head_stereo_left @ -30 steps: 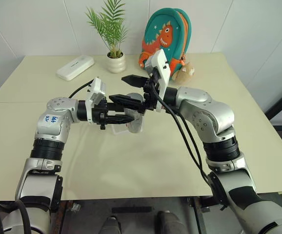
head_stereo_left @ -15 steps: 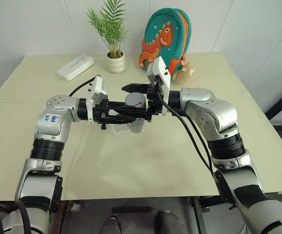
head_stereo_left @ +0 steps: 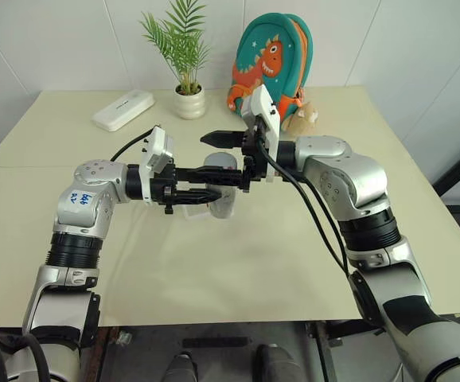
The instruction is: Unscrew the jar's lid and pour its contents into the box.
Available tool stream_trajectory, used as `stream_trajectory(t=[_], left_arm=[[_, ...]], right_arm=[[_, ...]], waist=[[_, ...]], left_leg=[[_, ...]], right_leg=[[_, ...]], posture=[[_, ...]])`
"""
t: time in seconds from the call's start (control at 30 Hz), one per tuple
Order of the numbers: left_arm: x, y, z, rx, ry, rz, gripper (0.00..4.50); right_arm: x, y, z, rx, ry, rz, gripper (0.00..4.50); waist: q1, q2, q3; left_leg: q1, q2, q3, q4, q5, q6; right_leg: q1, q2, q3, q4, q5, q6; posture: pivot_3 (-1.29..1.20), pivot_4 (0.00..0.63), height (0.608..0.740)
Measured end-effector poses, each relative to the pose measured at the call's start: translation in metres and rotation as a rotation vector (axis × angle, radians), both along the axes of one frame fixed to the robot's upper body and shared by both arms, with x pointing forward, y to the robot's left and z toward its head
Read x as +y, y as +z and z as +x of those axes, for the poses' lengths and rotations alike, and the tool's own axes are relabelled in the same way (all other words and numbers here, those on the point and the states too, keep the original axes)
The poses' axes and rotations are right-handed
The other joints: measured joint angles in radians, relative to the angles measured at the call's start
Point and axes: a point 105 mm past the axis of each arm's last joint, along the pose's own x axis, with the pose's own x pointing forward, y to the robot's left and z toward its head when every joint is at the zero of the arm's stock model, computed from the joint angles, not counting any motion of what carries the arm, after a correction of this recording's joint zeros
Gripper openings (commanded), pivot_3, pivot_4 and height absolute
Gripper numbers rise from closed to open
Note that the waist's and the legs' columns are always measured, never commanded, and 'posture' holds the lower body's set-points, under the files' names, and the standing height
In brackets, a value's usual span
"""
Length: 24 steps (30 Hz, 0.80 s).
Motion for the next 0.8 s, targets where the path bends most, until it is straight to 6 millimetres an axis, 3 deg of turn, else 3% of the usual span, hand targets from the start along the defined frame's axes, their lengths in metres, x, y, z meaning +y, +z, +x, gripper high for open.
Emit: stream_trajectory(t=[0.33,0.57,0.8], left_arm=[[0.008,-0.001,0.004,0.012,0.055,-0.007,1.86],[0.012,0.002,0.003,0.007,0.057,-0.025,1.86],[0.012,-0.001,0.001,0.014,0.054,-0.028,1.86]], right_arm=[[-0.025,-0.004,-0.001,0.002,-0.070,-0.022,4.50],[-0.055,0.002,0.003,-0.002,-0.199,-0.027,4.50],[-0.055,0.009,-0.017,-0.016,-0.181,-0.013,4.50]], waist=[[0.000,0.000,0.000],[0.001,0.000,0.000],[0.000,0.001,0.000]], left_leg=[[0.000,0.000,0.000,0.000,0.000,0.000],[0.000,0.000,0.000,0.000,0.000,0.000],[0.000,0.000,0.000,0.000,0.000,0.000]], right_leg=[[0.000,0.000,0.000,0.000,0.000,0.000],[0.000,0.000,0.000,0.000,0.000,0.000],[0.000,0.000,0.000,0.000,0.000,0.000]], posture=[[0.00,0.150,0.740],[0.00,0.150,0.740],[0.00,0.150,0.740]])
